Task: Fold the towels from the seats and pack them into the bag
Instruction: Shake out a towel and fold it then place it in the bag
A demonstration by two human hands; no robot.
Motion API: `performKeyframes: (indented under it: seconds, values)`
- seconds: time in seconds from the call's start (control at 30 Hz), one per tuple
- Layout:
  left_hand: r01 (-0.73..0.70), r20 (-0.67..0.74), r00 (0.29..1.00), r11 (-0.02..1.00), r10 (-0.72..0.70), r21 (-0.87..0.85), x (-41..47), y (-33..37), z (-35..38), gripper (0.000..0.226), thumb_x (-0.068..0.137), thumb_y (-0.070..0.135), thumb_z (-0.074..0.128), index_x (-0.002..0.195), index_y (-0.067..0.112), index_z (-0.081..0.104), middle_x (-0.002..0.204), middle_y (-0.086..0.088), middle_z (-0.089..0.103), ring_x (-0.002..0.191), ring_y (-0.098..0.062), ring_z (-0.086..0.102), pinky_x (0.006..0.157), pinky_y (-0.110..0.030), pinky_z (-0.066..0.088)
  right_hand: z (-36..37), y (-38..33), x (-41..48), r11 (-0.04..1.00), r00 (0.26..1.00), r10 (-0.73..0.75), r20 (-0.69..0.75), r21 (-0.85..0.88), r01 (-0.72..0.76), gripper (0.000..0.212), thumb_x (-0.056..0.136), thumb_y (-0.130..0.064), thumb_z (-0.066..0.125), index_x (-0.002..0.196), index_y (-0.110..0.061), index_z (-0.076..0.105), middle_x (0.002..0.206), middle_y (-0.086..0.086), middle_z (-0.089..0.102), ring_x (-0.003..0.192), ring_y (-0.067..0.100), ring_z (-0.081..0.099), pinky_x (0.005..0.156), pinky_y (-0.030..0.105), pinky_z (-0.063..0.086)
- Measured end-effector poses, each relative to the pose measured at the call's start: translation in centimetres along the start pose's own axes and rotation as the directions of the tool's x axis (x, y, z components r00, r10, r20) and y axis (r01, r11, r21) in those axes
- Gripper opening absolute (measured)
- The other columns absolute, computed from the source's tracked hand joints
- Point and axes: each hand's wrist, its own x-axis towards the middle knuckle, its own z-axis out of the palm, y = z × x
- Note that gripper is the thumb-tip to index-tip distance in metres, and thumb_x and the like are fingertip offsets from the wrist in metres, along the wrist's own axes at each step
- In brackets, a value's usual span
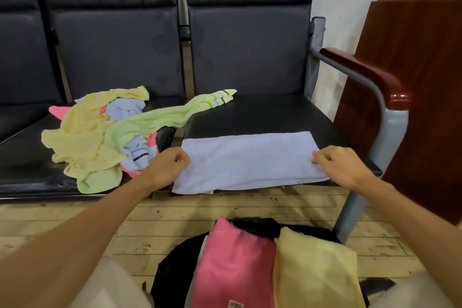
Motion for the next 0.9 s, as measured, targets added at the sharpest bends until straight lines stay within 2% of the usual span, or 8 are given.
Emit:
performKeyframes:
  seconds: [0.13,0.27,0.33,0.5,0.63,0.7,0.8,0.9]
  values:
    - [0.191,-0.086,0.979,0.979,-0.185,0.07,2.0,-0.5,1.1,0.032,0.088,0.026,0.064,0.102,-0.003,0.056,0.103,-0.019,0.057,0.096,-0.029,0.057,0.066,-0.027,0.04,1.0,-0.4,1.2,0.998,0.987,0.049,-0.153,-0.018,-0.052,0.02,0.095,-0.021,0.057,0.103,-0.004,0.063,0.103,0.01,0.06,0.084,0.021,0.057,0.075,0.033,0.05]
    - [0.321,-0.012,0.947,0.947,-0.321,0.026,3.1,0.2,2.2,0.06,0.089,0.034,0.065,0.13,-0.006,0.045,0.128,-0.016,0.05,0.104,-0.026,0.049,0.078,-0.03,0.037,1.8,-0.8,2.7,0.957,0.964,0.246,-0.098,-0.135,-0.258,0.045,0.091,-0.05,0.058,0.105,-0.007,0.056,0.106,0.009,0.058,0.1,0.027,0.057,0.093,0.044,0.044]
    - [0.304,-0.009,0.953,0.952,-0.304,0.031,3.4,0.5,2.4,0.059,0.09,0.032,0.063,0.133,-0.004,0.043,0.133,-0.015,0.048,0.114,-0.027,0.048,0.081,-0.029,0.037,1.7,-1.0,3.2,0.94,0.954,0.29,-0.079,-0.166,-0.3,0.047,0.092,-0.055,0.054,0.088,-0.009,0.055,0.095,0.008,0.06,0.096,0.027,0.057,0.095,0.043,0.039]
    - [0.253,-0.042,0.965,0.959,-0.26,-0.131,3.5,1.6,2.4,0.036,0.095,0.02,0.053,0.126,0.002,0.05,0.115,-0.01,0.053,0.094,-0.02,0.048,0.077,-0.029,0.038,1.5,-2.0,3.5,0.922,0.944,0.33,-0.009,-0.209,-0.325,0.043,0.095,-0.053,0.048,0.075,-0.015,0.05,0.075,0.002,0.053,0.079,0.019,0.05,0.098,0.042,0.033]
    - [0.345,0.021,0.913,0.746,-0.406,-0.57,3.2,2.1,1.1,0.039,0.092,0.018,0.058,0.125,-0.001,0.05,0.115,-0.015,0.06,0.098,-0.029,0.061,0.084,-0.039,0.053,1.9,-3.2,3.6,0.915,0.945,0.319,0.071,0.235,-0.327,0.029,0.094,-0.033,0.058,0.099,-0.004,0.058,0.083,0.005,0.053,0.075,0.018,0.051,0.072,0.032,0.041]
    - [0.372,0.095,0.894,0.607,-0.437,-0.702,3.0,2.4,0.4,0.042,0.093,0.023,0.058,0.128,0.001,0.051,0.111,-0.015,0.062,0.099,-0.029,0.062,0.085,-0.04,0.053,1.7,-3.7,3.5,0.792,0.934,0.342,0.099,0.504,-0.344,0.029,0.092,-0.022,0.06,0.115,-0.005,0.055,0.098,0.009,0.056,0.089,0.024,0.055,0.077,0.036,0.045]
    - [0.32,0.126,0.911,0.479,-0.393,-0.817,2.7,3.3,-0.3,0.037,0.097,0.027,0.054,0.126,0.005,0.055,0.106,-0.012,0.062,0.092,-0.023,0.062,0.077,-0.033,0.053,1.7,-3.2,3.5,0.574,0.87,0.436,0.229,0.674,-0.466,0.043,0.086,-0.009,0.064,0.127,-0.002,0.05,0.116,0.016,0.055,0.104,0.031,0.056,0.08,0.041,0.049]
    - [0.272,0.07,0.913,0.472,-0.402,-0.839,2.8,4.6,-0.3,0.035,0.098,0.026,0.052,0.125,0.004,0.056,0.104,-0.012,0.064,0.083,-0.018,0.061,0.074,-0.028,0.051,1.5,-2.2,3.3,0.399,0.831,0.419,0.366,0.748,-0.53,0.046,0.089,-0.008,0.063,0.132,-0.006,0.048,0.122,0.016,0.055,0.103,0.03,0.058,0.067,0.037,0.049]
